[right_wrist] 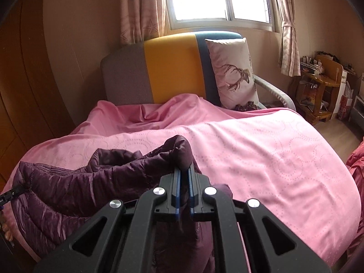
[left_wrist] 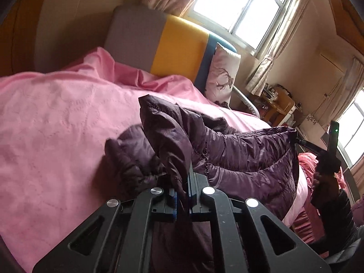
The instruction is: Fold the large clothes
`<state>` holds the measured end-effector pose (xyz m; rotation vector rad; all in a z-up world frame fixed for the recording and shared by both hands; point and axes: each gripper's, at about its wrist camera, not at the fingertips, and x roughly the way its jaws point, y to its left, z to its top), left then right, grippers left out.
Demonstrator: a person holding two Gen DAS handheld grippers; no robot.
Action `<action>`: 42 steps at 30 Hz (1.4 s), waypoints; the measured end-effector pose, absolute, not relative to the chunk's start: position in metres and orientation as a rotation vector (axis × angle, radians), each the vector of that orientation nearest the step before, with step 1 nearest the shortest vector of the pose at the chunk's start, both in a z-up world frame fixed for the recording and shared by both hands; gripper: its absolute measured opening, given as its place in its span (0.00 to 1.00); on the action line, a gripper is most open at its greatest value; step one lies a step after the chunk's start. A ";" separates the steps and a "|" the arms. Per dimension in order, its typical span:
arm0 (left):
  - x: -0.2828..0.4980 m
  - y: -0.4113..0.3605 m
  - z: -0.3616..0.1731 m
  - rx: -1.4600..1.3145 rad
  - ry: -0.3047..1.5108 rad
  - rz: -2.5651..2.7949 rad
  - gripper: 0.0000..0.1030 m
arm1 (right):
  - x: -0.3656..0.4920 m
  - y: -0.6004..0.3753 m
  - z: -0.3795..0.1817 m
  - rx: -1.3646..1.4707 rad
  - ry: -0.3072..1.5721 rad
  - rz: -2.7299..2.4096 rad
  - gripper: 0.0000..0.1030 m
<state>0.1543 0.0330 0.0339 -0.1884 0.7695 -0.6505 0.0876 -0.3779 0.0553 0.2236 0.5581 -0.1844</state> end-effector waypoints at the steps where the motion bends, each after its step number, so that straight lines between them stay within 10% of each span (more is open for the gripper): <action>1: 0.161 0.031 0.040 -0.179 0.761 -0.640 0.04 | 0.095 -0.378 0.059 0.217 0.554 -0.191 0.05; 32: 0.342 -0.022 -0.076 -0.153 0.989 -0.326 0.06 | 0.306 -0.401 -0.105 0.100 0.955 -0.340 0.09; 36: 0.330 -0.006 -0.064 -0.200 0.988 -0.292 0.36 | 0.281 -0.413 -0.077 0.196 0.916 -0.278 0.59; 38: 0.315 0.020 -0.057 -0.347 0.982 -0.326 0.73 | 0.253 -0.423 -0.058 0.277 0.866 -0.229 0.67; 42: 0.266 0.063 -0.055 -0.554 0.942 -0.470 0.73 | 0.191 -0.434 -0.048 0.439 0.833 -0.101 0.80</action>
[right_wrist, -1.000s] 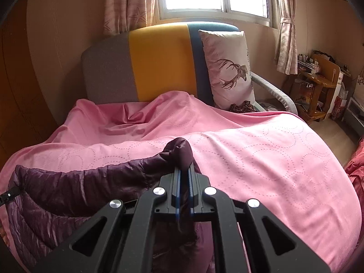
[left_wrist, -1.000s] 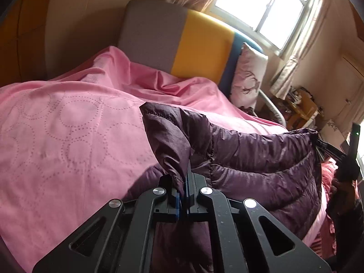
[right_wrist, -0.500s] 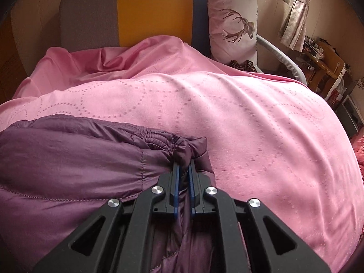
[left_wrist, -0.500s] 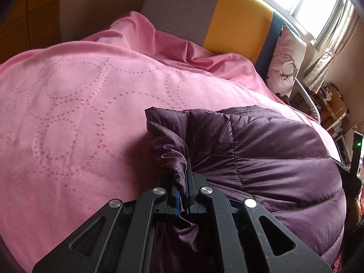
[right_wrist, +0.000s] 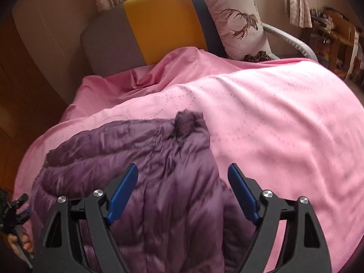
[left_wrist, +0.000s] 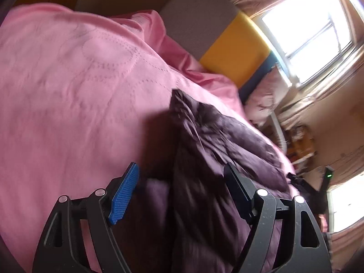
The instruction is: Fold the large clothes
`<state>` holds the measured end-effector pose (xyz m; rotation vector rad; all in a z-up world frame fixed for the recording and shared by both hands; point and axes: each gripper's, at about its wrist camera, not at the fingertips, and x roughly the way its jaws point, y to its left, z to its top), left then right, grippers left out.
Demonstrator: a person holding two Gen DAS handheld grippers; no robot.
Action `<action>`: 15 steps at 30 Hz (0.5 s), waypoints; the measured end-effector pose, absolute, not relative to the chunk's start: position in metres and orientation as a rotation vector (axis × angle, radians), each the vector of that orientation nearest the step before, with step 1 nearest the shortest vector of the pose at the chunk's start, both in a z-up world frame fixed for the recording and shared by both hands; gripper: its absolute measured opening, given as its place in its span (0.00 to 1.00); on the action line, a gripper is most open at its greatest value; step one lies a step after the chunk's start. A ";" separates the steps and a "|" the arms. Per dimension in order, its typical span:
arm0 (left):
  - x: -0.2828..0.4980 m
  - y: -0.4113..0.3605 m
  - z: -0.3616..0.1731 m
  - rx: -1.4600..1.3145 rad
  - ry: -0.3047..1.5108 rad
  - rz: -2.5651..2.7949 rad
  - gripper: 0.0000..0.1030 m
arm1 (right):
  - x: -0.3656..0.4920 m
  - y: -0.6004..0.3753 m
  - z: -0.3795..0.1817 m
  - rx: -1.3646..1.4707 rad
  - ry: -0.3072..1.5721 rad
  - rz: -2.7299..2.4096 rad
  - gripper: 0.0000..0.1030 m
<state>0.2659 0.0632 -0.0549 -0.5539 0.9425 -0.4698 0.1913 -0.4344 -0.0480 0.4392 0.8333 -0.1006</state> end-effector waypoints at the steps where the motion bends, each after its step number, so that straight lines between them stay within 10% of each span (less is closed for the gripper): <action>1: 0.254 0.068 -0.056 -0.579 0.935 -0.492 0.73 | 0.175 -0.436 -0.052 0.476 0.834 -0.083 0.81; 8: 0.184 0.072 -0.092 -0.722 0.955 -0.635 0.73 | 0.080 -0.433 -0.095 0.610 0.849 -0.073 0.83; 13: 0.173 0.060 -0.094 -0.701 0.951 -0.677 0.42 | 0.063 -0.423 -0.089 0.609 0.813 -0.060 0.33; 15: 0.170 0.064 -0.092 -0.705 0.945 -0.681 0.31 | 0.054 -0.421 -0.081 0.596 0.818 -0.042 0.29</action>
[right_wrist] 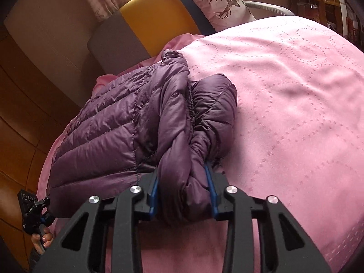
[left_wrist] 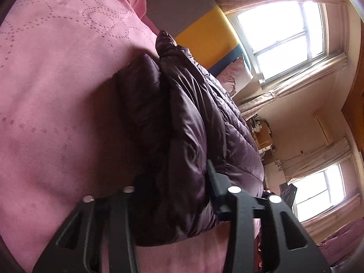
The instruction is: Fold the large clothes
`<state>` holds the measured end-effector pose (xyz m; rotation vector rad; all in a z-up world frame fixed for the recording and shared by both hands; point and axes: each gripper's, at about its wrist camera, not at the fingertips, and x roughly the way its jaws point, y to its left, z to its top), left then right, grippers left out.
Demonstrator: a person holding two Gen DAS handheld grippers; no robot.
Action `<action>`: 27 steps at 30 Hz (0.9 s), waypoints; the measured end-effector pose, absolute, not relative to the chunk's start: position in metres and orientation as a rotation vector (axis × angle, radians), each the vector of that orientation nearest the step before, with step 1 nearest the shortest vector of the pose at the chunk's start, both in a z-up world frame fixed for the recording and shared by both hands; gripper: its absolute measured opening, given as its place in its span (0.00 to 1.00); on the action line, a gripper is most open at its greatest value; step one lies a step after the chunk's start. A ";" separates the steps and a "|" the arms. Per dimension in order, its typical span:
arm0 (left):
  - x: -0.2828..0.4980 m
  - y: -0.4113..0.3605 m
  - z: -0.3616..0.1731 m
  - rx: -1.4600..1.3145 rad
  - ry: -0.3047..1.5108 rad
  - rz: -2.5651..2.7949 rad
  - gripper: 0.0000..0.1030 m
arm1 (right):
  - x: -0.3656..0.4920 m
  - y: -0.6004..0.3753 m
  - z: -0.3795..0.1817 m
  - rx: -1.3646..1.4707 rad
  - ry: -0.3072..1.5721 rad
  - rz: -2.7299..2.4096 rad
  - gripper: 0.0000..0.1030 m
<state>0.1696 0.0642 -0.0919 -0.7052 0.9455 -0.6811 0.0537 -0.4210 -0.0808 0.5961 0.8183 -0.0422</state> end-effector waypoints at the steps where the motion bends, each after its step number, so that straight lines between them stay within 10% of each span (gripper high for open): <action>1: 0.165 0.065 -0.089 -0.700 0.944 -0.688 0.28 | 0.048 -0.419 -0.077 0.580 0.828 -0.027 0.28; 8: 0.113 0.075 -0.077 -0.652 0.976 -0.702 0.26 | -0.021 -0.408 -0.063 0.504 0.897 0.060 0.31; 10: 0.093 0.078 -0.073 -0.630 0.994 -0.696 0.27 | -0.037 -0.405 -0.057 0.486 0.917 0.047 0.59; 14: 0.075 0.099 -0.054 -0.573 0.975 -0.519 0.81 | -0.051 -0.400 -0.019 0.432 0.805 -0.018 0.72; 19: 0.077 0.089 0.006 -0.450 0.795 -0.430 0.81 | -0.017 -0.339 0.029 0.286 0.610 -0.021 0.93; 27: 0.116 -0.010 0.032 -0.359 0.730 -0.472 0.81 | 0.107 -0.260 0.000 0.078 0.655 -0.119 0.92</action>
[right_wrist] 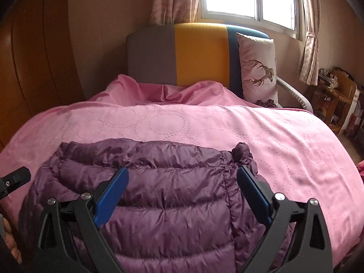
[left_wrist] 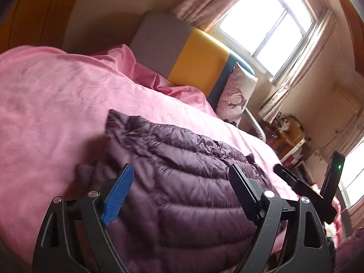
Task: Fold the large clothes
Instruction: 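Press the folded jacket flat with both open tools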
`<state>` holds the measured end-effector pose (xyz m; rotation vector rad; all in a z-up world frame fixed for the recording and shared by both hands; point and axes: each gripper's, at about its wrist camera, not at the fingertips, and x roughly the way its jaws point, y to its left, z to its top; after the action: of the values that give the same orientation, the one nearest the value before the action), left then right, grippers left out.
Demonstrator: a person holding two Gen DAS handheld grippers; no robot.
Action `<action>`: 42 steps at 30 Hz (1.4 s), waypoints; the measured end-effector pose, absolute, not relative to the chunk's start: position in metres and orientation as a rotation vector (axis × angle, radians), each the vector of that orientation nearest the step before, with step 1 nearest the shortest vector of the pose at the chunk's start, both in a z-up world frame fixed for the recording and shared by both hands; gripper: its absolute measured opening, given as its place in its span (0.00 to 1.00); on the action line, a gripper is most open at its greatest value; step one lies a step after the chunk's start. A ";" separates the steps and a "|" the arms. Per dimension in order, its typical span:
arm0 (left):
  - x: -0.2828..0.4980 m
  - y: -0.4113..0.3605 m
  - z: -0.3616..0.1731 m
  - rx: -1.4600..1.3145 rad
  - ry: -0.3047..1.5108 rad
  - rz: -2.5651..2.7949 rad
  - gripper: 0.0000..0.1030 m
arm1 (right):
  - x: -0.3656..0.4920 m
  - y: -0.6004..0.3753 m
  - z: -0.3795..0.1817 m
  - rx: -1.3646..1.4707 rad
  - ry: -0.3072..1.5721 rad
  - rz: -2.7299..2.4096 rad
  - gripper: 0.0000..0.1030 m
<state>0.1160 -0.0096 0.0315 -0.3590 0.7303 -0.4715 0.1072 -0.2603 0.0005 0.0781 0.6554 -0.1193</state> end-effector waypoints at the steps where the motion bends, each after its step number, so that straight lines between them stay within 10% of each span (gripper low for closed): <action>1: 0.122 -0.024 0.026 -0.331 0.736 -0.445 0.81 | 0.114 -0.258 -0.012 0.063 0.682 -0.134 0.91; 11: 0.129 -0.027 -0.063 -0.231 0.772 -0.369 0.81 | 0.118 -0.283 -0.084 0.140 0.728 -0.160 0.89; 30: 0.100 -0.077 -0.007 -0.142 0.683 -0.355 0.81 | 0.076 -0.307 -0.043 0.155 0.707 -0.225 0.93; 42: 0.118 -0.123 -0.062 -0.019 0.740 -0.343 0.84 | 0.056 -0.351 -0.097 0.280 0.743 -0.185 0.98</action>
<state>0.1180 -0.1226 -0.0624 -0.0193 0.7403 -0.3429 0.0558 -0.3505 -0.0972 0.2805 0.7426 -0.1851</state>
